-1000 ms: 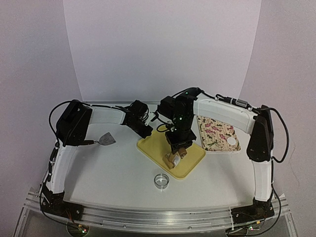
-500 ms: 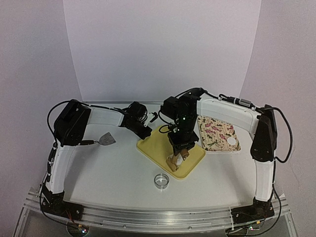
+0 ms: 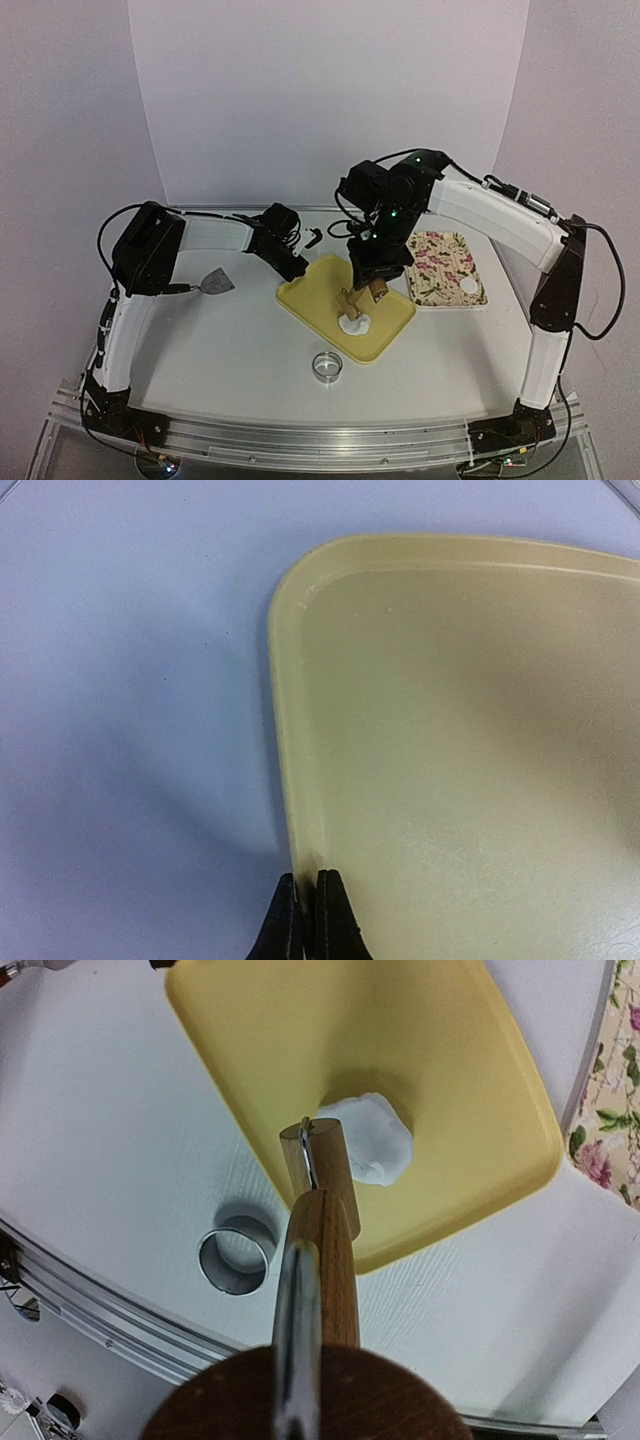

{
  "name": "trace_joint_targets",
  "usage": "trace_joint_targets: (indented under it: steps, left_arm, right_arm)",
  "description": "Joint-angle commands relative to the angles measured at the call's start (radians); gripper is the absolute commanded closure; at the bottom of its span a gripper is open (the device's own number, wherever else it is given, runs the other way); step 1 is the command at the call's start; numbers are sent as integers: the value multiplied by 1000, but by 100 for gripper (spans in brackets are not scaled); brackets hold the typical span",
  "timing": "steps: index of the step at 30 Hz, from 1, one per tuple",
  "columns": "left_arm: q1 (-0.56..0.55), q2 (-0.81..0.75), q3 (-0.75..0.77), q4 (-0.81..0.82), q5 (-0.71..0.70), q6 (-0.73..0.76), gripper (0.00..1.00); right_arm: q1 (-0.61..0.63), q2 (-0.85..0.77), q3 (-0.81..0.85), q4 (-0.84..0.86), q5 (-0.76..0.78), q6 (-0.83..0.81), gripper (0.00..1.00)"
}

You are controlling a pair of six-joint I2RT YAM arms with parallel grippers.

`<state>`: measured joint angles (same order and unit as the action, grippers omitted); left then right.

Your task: Roll out the dumpling wrappers from the dough

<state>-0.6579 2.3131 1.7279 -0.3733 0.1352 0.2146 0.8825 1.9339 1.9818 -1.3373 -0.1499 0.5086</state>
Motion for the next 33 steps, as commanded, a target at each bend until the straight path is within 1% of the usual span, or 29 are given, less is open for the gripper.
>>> trace_joint_targets:
  steps: [1, 9, 22, 33]
  left_arm:
    - [3, 30, -14, -61, -13, 35, 100]
    - [3, 11, -42, -44, -2, 21, 100]
    - [1, -4, -60, -45, -2, 17, 100]
    - [1, -16, -81, -42, -8, 12, 100]
  right_arm:
    - [3, -19, -49, -324, 75, 33, 100]
    - [2, 23, -48, -326, 120, 23, 100]
    - [3, 77, -43, -318, 128, -3, 100]
    - [2, 65, -121, -319, 158, 15, 100]
